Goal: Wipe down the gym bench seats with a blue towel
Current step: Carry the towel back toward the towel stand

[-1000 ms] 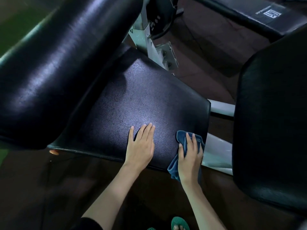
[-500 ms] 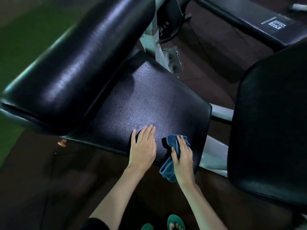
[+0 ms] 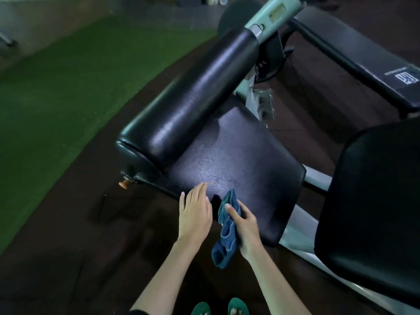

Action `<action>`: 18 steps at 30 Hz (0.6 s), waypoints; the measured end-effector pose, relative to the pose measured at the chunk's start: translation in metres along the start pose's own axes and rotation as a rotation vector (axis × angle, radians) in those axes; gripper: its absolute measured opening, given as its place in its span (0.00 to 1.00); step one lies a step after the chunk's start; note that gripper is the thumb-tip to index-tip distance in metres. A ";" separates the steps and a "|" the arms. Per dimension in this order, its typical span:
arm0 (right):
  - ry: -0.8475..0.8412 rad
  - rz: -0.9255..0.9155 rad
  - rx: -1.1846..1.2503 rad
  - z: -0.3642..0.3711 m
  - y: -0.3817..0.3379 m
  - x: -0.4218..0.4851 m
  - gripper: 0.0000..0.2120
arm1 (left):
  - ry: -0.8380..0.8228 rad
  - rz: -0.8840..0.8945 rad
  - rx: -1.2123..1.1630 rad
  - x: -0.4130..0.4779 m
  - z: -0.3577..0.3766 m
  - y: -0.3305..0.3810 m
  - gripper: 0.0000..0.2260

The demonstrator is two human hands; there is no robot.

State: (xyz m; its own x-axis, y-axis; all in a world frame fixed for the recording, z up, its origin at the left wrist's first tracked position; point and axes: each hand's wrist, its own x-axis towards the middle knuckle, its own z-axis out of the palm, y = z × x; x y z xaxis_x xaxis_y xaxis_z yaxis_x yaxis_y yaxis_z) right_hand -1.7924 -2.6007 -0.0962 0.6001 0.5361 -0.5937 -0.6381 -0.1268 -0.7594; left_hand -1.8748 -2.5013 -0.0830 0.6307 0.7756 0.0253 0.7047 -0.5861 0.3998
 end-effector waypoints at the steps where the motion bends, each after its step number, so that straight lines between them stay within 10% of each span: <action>1: -0.026 0.017 -0.047 0.008 -0.001 -0.005 0.17 | -0.003 -0.031 -0.022 -0.003 -0.008 -0.003 0.19; 18: -0.362 -0.143 -0.727 0.153 -0.023 -0.093 0.18 | -0.037 -0.428 -0.070 -0.068 -0.167 -0.087 0.17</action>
State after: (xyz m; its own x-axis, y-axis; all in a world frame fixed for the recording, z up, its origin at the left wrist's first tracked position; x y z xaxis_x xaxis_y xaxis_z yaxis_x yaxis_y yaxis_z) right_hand -1.9072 -2.5199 0.0172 0.3802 0.8081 -0.4499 -0.0207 -0.4789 -0.8776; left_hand -2.0333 -2.4641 0.0338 0.2988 0.9356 -0.1883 0.8823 -0.1956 0.4281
